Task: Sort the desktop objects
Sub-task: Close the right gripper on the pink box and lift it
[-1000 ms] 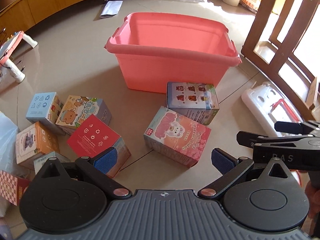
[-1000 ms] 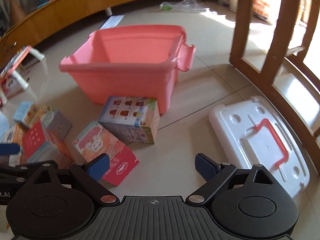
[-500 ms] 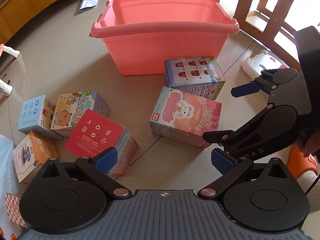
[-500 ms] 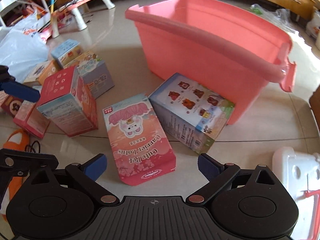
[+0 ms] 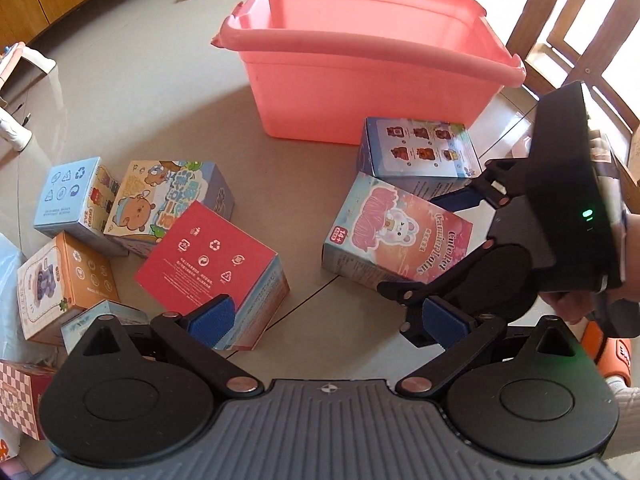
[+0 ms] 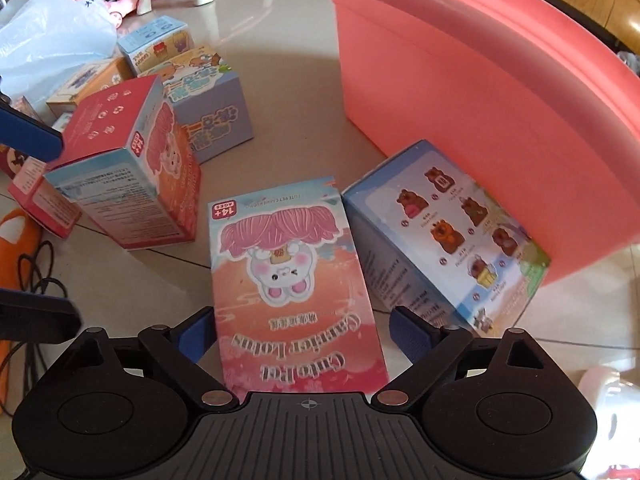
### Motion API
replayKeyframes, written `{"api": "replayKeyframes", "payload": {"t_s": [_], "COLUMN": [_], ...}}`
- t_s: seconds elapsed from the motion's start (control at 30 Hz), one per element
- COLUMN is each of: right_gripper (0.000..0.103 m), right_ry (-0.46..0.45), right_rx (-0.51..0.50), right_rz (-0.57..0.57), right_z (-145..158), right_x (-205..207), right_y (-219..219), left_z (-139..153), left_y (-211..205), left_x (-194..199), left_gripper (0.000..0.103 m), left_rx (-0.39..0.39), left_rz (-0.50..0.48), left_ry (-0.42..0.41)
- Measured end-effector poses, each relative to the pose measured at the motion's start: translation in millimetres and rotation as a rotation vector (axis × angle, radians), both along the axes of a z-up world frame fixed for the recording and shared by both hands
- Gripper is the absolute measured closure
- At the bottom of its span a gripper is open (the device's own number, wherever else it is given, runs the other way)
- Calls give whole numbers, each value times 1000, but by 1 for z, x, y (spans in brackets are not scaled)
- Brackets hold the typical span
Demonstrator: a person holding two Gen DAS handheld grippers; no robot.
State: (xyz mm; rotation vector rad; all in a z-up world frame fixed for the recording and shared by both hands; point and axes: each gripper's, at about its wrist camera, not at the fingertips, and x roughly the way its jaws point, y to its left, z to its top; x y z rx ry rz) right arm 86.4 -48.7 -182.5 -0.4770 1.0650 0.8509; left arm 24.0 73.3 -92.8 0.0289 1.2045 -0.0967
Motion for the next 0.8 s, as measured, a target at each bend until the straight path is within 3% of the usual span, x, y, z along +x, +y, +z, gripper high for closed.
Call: {"api": "replayKeyframes", "payload": {"t_s": [0.1,0.2,0.37,0.8], "right_gripper": [31,33,34,34], "right_ry": [26,51,29,-71], "right_rx": [-46,-53,-76,38], "right_rz": [8,-48,-46,-274], "right_z": [-10,-13,-8,73], "right_x": [3,2,-11,-25], "right_y": [8,6,-6,-80], "left_z": [2,4,10,34], "left_y": [2,3,12,14], "left_x": [-2,-5,-9,-16], "left_gripper": [1,1,1,1], "left_rx": [10,14,12,-37], "left_rz": [-2,10,67,193], "left_ry": [-1,7,-6,-73]}}
